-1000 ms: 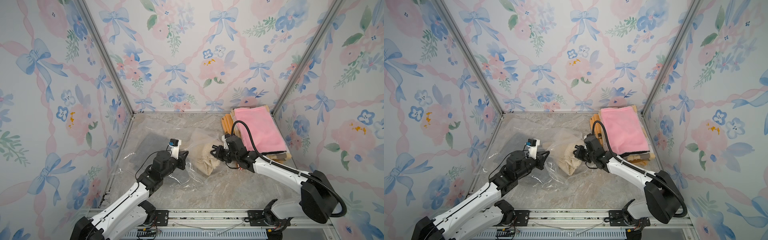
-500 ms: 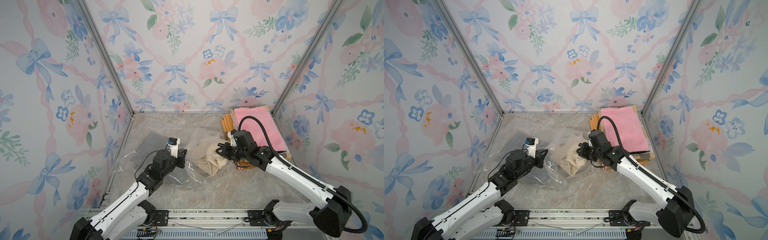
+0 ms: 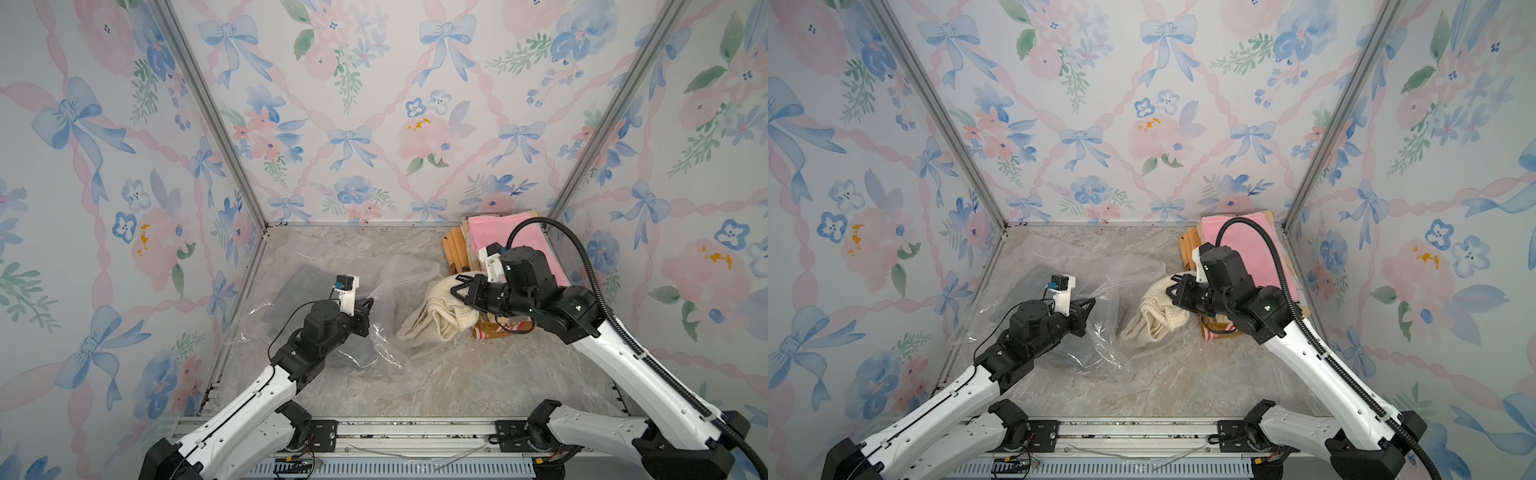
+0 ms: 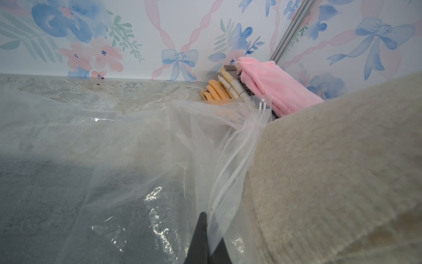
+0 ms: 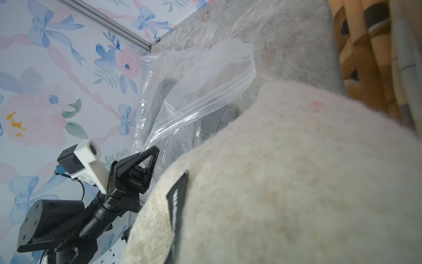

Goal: Take the blanket out of the vacuum bag
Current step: Take out the blanket from the vacuum bag.

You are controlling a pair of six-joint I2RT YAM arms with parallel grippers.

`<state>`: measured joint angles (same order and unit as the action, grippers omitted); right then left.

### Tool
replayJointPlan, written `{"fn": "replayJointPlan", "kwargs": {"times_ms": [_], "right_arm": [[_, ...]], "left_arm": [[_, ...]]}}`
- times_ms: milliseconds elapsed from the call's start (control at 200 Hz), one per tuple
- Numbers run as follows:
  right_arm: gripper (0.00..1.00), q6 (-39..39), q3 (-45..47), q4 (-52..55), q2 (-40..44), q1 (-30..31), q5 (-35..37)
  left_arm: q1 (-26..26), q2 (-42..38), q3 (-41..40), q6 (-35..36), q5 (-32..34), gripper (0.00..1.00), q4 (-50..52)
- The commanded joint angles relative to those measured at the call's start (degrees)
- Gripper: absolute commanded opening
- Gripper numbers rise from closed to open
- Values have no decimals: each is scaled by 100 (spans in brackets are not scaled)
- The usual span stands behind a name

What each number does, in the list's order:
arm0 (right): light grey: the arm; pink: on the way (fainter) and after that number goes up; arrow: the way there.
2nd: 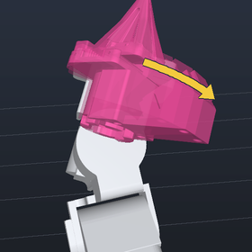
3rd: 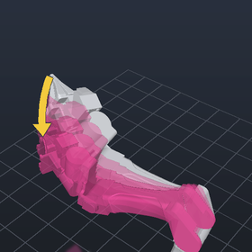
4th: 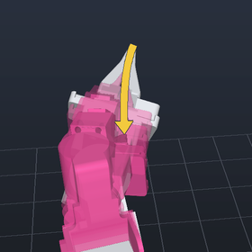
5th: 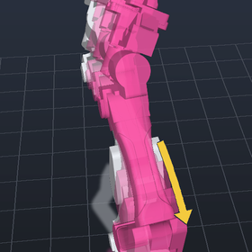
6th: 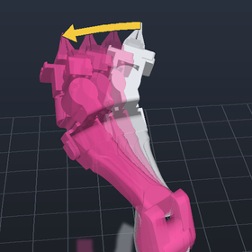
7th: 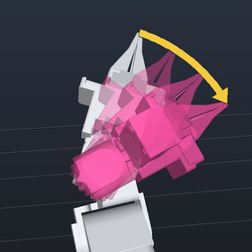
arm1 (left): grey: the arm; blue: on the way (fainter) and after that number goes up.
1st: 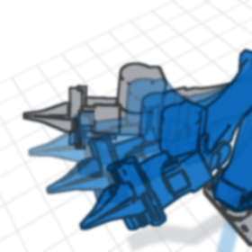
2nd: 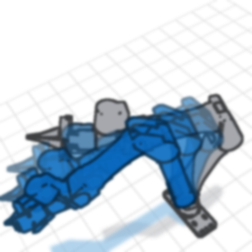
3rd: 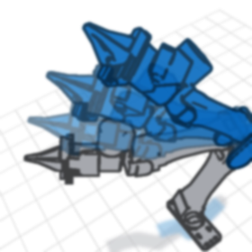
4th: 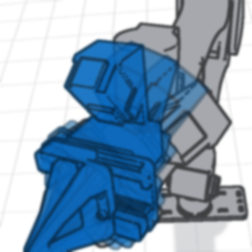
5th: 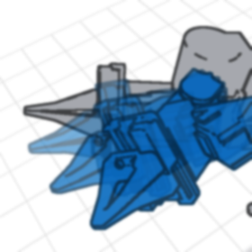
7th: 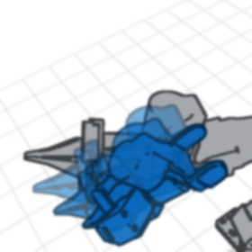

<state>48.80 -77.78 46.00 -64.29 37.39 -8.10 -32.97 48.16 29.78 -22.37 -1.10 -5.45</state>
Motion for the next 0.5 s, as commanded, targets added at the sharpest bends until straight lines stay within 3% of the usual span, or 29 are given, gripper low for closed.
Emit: {"fn": "replayJointPlan", "kwargs": {"times_ms": [0,495], "right_arm": [[0,-262,-508,534,147,-193,205],[0,-788,-2405,1206,-357,-1238,283]], "left_arm": [[-8,-42,13,58,-38,0,-98],[1,-150,-100,49,-97,0,-124]]}}
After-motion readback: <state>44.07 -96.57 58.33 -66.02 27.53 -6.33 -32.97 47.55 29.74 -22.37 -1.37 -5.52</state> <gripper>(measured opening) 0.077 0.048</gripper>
